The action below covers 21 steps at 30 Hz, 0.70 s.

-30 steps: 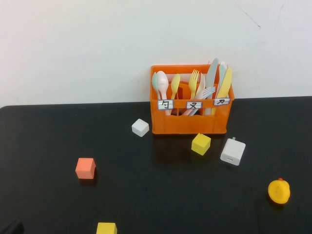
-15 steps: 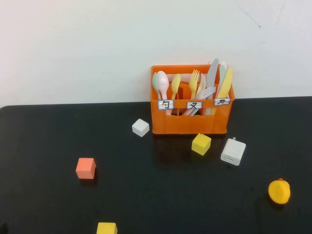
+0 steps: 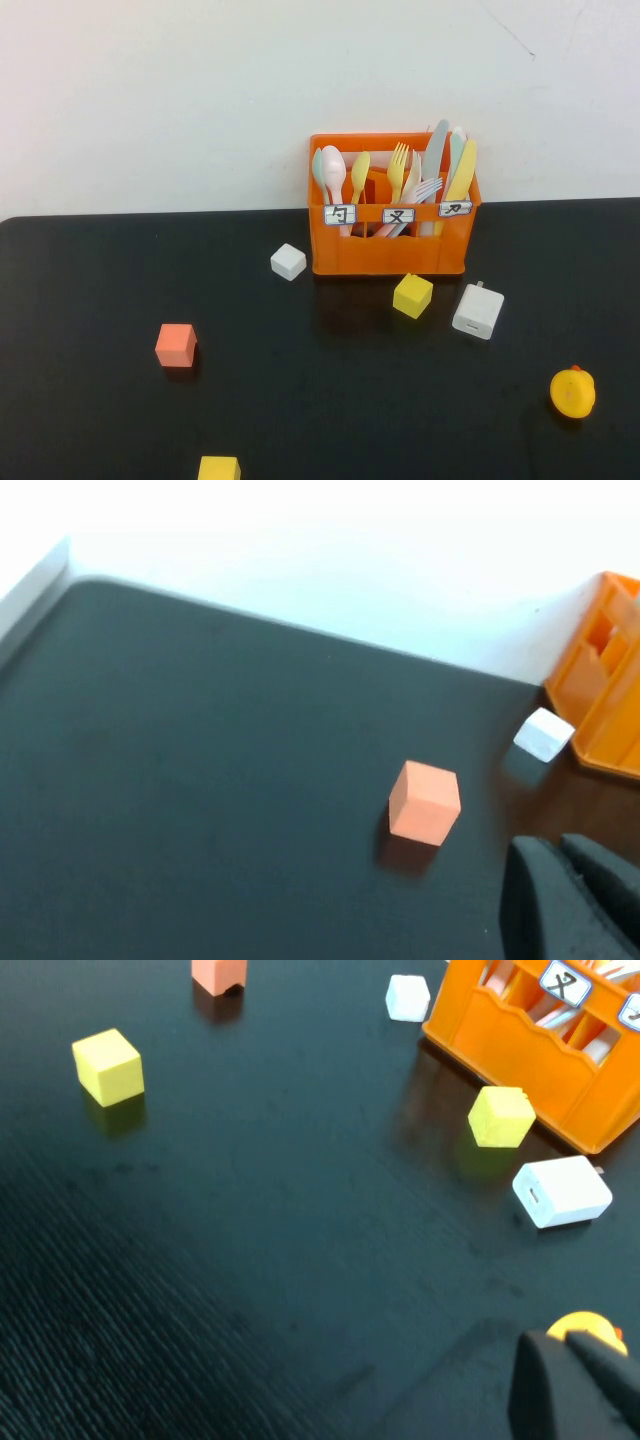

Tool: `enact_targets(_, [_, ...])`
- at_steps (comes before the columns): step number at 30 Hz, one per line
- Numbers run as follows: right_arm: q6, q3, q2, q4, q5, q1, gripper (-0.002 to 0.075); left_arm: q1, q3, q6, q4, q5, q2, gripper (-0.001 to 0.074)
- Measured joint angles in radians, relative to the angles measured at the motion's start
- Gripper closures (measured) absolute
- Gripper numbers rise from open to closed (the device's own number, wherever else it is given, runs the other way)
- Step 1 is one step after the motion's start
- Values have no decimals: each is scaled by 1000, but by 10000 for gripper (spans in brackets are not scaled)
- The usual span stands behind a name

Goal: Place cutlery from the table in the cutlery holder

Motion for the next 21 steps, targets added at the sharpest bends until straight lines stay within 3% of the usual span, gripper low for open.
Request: enact_targets(21, [0, 0, 0, 0, 13, 0, 726, -23, 10, 140, -49, 64, 0, 736])
